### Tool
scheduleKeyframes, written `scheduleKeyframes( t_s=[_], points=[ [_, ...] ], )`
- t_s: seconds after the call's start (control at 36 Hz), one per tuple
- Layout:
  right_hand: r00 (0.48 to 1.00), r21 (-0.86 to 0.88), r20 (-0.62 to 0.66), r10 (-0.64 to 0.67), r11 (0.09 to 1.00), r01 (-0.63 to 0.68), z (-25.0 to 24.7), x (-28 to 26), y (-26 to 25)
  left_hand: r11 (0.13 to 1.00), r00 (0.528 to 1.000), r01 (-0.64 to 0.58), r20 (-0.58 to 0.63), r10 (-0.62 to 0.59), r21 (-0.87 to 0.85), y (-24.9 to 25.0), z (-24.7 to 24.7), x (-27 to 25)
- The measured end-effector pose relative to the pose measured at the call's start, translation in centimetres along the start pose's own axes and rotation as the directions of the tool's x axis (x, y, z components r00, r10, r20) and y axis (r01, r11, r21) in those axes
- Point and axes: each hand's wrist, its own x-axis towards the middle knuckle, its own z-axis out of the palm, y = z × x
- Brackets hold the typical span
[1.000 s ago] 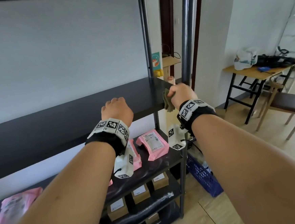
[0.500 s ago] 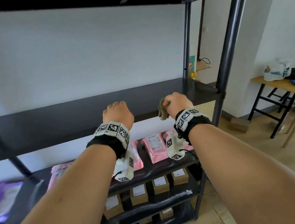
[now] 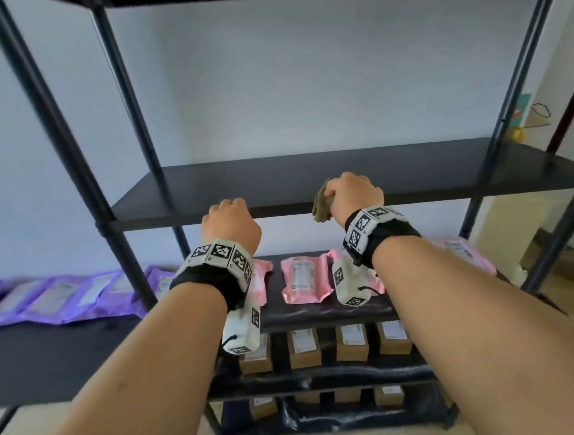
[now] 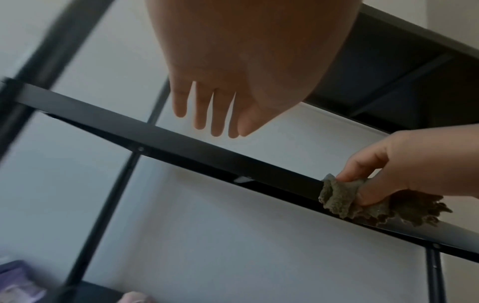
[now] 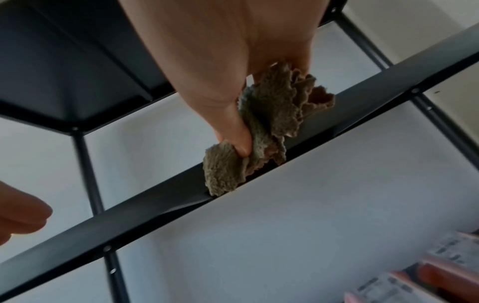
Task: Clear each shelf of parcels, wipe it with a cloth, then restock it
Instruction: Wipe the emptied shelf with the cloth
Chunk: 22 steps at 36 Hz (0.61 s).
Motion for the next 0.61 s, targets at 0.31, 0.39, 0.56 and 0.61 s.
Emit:
scheduleKeyframes(
  t_s=[0.31, 0.39, 0.56, 0.61],
  points=[
    [0.992, -0.062, 0.072, -0.103, 0.992, 0.107, 3.0, -0.6, -11.3, 0.989, 0.989, 0.145, 0.010, -0.146, 0.031, -11.4, -2.9, -2.1],
    [0.985, -0.079, 0.082, -0.154, 0.984, 0.160, 3.8, -0.6, -13.9, 0.983, 0.984, 0.177, 0.004, -0.178, 0.041, -13.3, -3.1, -2.3],
    [0.956, -0.061, 0.099, -0.275, 0.958, 0.282, 5.5, -0.4, -18.4, 0.968, 0.970, 0.244, -0.018, -0.243, 0.055, -16.0, -3.5, -1.8],
    [0.942, -0.047, 0.115, -0.316, 0.945, 0.323, 6.1, -0.3, -19.9, 0.963, 0.966, 0.260, -0.028, -0.258, 0.067, -16.7, -3.7, -1.7]
  ],
)
